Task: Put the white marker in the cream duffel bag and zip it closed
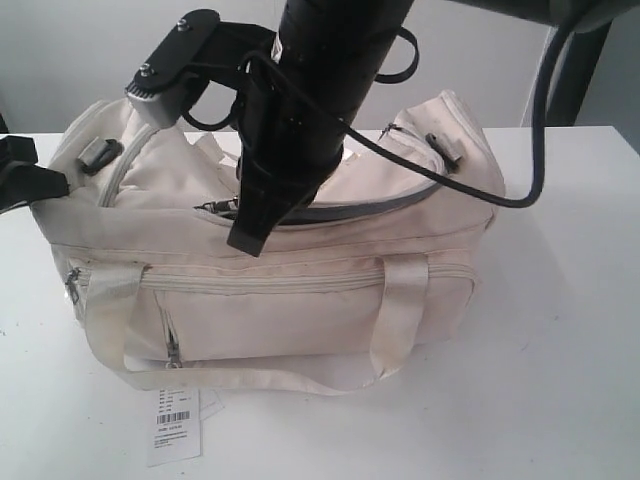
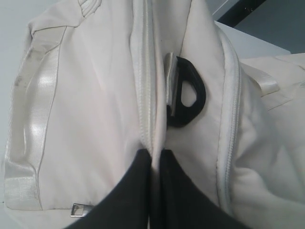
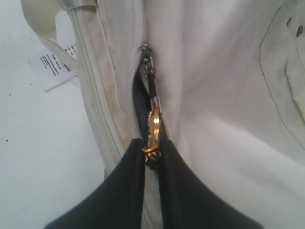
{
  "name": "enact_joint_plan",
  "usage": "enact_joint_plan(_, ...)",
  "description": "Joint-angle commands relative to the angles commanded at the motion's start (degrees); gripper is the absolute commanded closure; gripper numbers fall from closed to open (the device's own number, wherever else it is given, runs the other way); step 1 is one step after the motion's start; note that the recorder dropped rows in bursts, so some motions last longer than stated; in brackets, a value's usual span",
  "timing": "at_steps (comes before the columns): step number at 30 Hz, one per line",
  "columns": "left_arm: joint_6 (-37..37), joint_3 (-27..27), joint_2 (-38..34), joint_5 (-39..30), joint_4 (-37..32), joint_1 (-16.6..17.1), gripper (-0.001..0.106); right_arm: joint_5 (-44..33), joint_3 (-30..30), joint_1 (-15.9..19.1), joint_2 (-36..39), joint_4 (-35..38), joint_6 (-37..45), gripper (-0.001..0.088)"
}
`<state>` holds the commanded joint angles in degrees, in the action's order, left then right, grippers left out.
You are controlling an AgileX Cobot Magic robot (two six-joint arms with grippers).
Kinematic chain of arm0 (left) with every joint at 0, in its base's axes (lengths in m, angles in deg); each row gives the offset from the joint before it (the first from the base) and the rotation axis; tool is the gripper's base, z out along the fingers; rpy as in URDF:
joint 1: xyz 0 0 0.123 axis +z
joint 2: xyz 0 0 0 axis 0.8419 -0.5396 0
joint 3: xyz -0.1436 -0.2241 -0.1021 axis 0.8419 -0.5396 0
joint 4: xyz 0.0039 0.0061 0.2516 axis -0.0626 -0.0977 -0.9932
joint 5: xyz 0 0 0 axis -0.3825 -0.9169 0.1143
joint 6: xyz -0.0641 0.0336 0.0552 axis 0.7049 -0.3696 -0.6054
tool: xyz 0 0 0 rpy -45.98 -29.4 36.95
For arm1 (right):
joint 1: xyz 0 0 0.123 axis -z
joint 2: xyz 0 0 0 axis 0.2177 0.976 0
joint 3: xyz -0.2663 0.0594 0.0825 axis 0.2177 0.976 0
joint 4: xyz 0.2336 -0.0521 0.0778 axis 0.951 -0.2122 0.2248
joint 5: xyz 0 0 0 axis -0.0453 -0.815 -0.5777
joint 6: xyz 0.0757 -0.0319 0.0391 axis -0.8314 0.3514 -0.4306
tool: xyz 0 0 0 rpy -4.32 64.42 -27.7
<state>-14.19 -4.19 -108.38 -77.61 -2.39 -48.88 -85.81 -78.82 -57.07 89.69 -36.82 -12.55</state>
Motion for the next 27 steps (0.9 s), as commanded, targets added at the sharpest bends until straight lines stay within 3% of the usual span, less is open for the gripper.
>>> enact_joint_plan(3, 0.0, 0.0, 0.0, -1.52, 1.99, 0.0, 0.103, 0.0, 0.0, 0.0, -0.11, 4.77, 0.0, 0.0868)
enact_joint_plan(5, 0.0, 0.0, 0.0, -2.85, 3.21, 0.0, 0.094, 3.03, 0.0, 0.0, 0.02, 8.49, 0.12, 0.0868)
enact_joint_plan(10, -3.88, 0.0, 0.39, -6.21, 7.24, 0.0, 0.052, 9.42, 0.0, 0.0, 0.14, 13.07, 0.64, 0.0868)
enact_joint_plan(13, -3.99, 0.0, 1.88, -6.75, 7.15, 0.0, 0.034, 10.46, 0.0, 0.0, 0.14, 13.07, 0.64, 0.0868)
enact_joint_plan(18, -2.59, 0.0, 5.17, -6.44, 2.7, 0.11, 0.031, 10.46, 0.0, 0.0, 0.14, 13.07, 0.64, 0.0868)
enact_joint_plan(22, 5.57, 0.0, 7.8, -10.69, -7.61, 0.11, 0.031, 10.47, 0.0, 0.0, 0.14, 12.6, 0.64, 0.0868)
enact_joint_plan(25, 12.74, -1.42, 9.01, -9.91, -15.3, 0.11, 0.031, 10.34, 0.0, 0.0, 0.14, 12.62, 0.64, 0.0868)
enact_joint_plan(27, 16.14, -3.29, 9.56, -9.34, -16.55, 0.11, 0.031, 10.34, 0.0, 0.0, 0.14, 12.62, 0.64, 0.0868)
